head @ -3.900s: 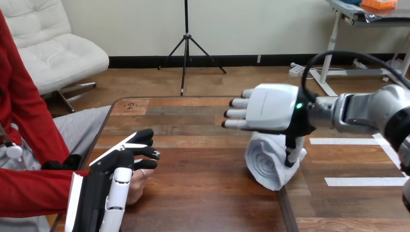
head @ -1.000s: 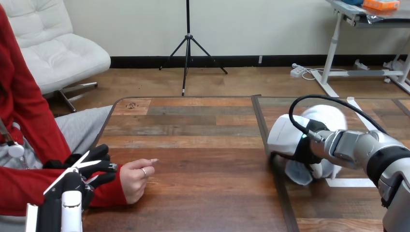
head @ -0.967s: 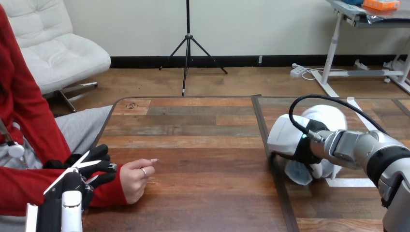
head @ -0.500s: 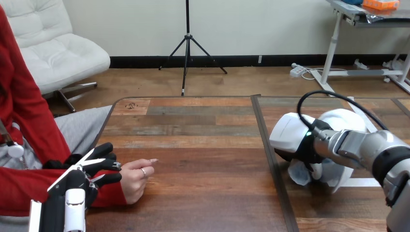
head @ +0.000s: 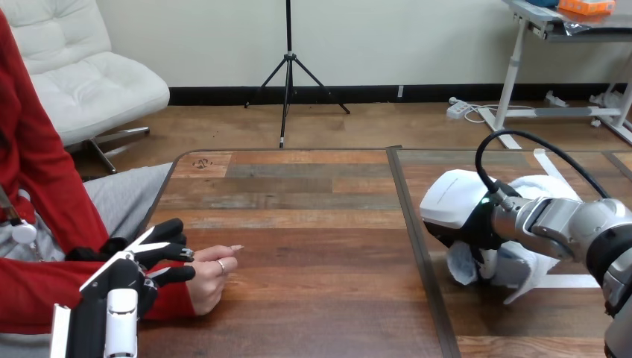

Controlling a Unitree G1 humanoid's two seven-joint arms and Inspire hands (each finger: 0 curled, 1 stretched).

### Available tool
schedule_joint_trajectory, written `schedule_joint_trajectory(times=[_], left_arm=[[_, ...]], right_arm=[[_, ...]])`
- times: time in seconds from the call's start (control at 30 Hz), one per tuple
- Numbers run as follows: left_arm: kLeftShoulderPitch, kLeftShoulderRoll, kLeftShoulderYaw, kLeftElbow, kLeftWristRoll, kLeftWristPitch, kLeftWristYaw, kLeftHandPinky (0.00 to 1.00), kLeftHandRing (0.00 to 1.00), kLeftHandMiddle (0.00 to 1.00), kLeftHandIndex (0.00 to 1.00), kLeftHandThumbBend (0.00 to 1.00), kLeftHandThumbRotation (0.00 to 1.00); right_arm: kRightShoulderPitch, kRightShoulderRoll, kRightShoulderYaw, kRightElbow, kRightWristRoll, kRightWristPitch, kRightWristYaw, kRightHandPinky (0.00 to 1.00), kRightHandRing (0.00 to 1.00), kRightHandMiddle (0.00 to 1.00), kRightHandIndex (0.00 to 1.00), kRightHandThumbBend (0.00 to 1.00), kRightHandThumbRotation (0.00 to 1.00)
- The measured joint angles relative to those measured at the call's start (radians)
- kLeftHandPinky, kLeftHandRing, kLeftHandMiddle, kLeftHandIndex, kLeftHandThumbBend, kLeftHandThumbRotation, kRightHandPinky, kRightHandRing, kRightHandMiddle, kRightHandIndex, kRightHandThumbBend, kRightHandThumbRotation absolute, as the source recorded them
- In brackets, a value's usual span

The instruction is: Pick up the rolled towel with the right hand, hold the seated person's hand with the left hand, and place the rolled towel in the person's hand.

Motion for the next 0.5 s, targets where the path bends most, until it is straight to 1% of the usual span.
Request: schedule_joint_trajectory(times=[0.07, 0.23, 0.37, 0.5], left_arm=[[0.000, 0.000, 0.000, 0.000, 0.000, 0.000, -0.001, 0.59, 0.76, 0.78, 0.52, 0.47, 1.00], [-0.001, 0.000, 0.000, 0.001, 0.002, 0.000, -0.001, 0.58, 0.75, 0.77, 0.52, 0.47, 1.00], [-0.001, 0.000, -0.001, 0.001, 0.003, 0.001, -0.001, 0.57, 0.75, 0.77, 0.52, 0.48, 1.00], [-0.002, 0.000, -0.002, 0.001, 0.003, 0.005, 0.000, 0.57, 0.75, 0.77, 0.52, 0.48, 1.00]], right_arm=[[0.000, -0.002, -0.005, -0.001, 0.000, -0.005, 0.001, 0.17, 0.24, 0.29, 0.28, 0.69, 0.00], [0.000, -0.010, -0.015, -0.012, 0.002, -0.020, 0.000, 0.16, 0.22, 0.27, 0.26, 0.66, 0.00], [0.000, -0.018, -0.024, -0.023, 0.007, -0.029, 0.001, 0.17, 0.24, 0.30, 0.28, 0.65, 0.00], [0.000, -0.022, -0.039, -0.030, 0.017, -0.033, 0.015, 0.20, 0.27, 0.33, 0.31, 0.66, 0.00]])
